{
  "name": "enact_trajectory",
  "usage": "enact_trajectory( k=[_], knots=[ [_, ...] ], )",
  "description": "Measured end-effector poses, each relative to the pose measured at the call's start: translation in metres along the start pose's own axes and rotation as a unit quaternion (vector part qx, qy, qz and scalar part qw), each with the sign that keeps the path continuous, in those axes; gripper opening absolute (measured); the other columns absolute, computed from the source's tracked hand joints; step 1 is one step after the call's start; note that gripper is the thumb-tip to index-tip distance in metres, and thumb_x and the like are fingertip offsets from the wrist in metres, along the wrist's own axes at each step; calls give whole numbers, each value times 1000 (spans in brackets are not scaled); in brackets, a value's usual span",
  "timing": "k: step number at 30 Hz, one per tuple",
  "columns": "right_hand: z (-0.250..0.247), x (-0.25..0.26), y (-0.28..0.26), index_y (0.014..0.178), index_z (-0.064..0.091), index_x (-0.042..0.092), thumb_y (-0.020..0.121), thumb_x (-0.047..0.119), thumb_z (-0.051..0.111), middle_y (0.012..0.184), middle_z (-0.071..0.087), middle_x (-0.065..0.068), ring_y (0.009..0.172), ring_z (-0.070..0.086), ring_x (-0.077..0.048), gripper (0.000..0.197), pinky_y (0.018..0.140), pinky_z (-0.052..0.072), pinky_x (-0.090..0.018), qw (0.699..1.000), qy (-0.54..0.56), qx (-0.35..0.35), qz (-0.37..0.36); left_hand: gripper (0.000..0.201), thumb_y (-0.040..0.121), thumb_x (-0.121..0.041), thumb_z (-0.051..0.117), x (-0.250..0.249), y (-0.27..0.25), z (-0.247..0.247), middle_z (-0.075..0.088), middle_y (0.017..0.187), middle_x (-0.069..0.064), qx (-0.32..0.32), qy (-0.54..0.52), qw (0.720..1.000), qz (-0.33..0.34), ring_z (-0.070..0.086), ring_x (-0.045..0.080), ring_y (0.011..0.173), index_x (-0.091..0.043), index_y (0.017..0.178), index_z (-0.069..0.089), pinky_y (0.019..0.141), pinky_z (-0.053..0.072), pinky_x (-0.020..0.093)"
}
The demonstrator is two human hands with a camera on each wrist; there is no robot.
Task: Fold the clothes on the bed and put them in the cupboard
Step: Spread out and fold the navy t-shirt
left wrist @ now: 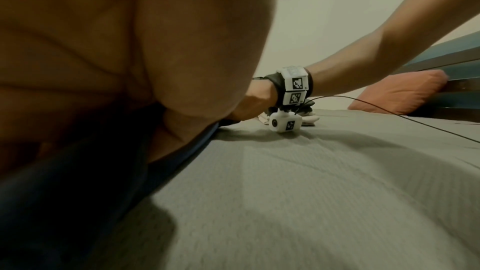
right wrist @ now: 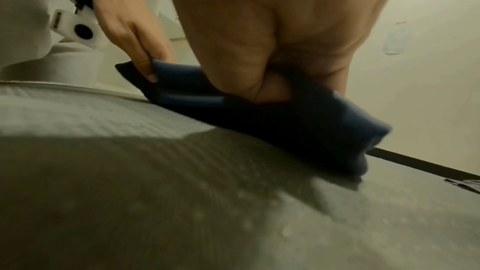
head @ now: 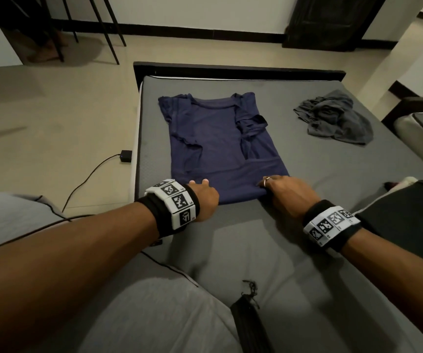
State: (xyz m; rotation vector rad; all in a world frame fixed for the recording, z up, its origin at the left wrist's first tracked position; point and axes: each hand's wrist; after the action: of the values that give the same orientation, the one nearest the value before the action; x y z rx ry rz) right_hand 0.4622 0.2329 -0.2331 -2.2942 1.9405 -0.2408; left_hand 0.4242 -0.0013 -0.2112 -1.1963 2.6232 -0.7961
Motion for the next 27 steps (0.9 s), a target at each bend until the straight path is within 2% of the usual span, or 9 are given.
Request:
enact_trajectory(
  k=[4,6,9,12,15,20,22,24,27],
  knots=[
    [-8,-2,-10,124,58,18,102,19,47,111,66,-7,89,61,-21,24,79,45,-29,1000,-18,10,19,30,100,-13,41,3,-11,-15,60,127,20,-9,-39,998,57,60,35,115,1,121,57,84,43,32],
    [-10,-2,-17,114,61,17,101,19,48,100,65,-5,81,58,-20,19,71,39,-28,1000,-12,10,15,23,98,-12,44,2,-17,-24,63,118,20,-1,-43,996,73,62,35,106,-1,111,60,77,40,30],
    [-13,-7,-28,103,64,16,95,16,53,89,66,-7,80,63,-27,14,72,49,-38,1000,19,24,-3,10,93,-11,49,1,-21,-31,61,86,9,29,-58,994,93,55,29,81,-10,87,57,70,41,29],
    [-20,-4,-39,88,60,21,91,12,52,80,66,-7,69,60,-26,13,65,48,-36,997,34,71,-15,11,89,-11,49,-1,-23,-34,50,67,0,51,-76,991,102,51,25,71,-12,79,54,60,38,26],
    [-24,5,-51,69,44,26,91,10,49,69,54,4,61,50,-15,27,58,37,-23,987,20,157,-4,12,86,-14,54,-5,-25,-33,53,65,-3,98,-82,985,114,50,17,59,-15,74,54,51,37,23],
    [-13,7,-70,68,38,27,90,10,47,69,47,5,63,45,-16,29,65,37,-34,964,17,264,9,7,81,-13,58,-12,-24,-30,57,70,0,161,-80,975,132,52,17,61,-14,87,61,57,41,23],
    [-13,5,-73,74,45,28,90,9,45,75,55,7,70,50,-16,25,72,41,-34,962,89,260,-1,12,81,-13,58,-12,-23,-29,59,74,1,164,-87,974,130,54,18,64,-13,91,64,60,43,24],
    [-13,-1,-71,79,50,32,93,9,46,79,58,22,74,53,-2,27,75,41,-26,957,183,226,-5,20,82,-12,58,-9,-20,-29,61,80,2,159,-104,974,125,55,17,66,-9,99,67,60,43,23],
    [-17,-13,-68,94,57,38,94,38,64,88,60,27,79,58,3,8,76,45,-25,952,239,189,9,25,85,-13,57,4,-13,-31,66,92,5,135,-131,975,115,58,18,74,-7,107,68,65,48,24]
  ],
)
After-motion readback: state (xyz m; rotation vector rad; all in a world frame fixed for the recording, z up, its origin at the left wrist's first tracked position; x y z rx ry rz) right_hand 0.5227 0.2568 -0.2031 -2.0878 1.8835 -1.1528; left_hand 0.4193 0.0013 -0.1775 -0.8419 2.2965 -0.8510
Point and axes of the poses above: each hand's wrist, its own y-axis towards the middle knuckle, its own z-axis out of the palm, x = y × z
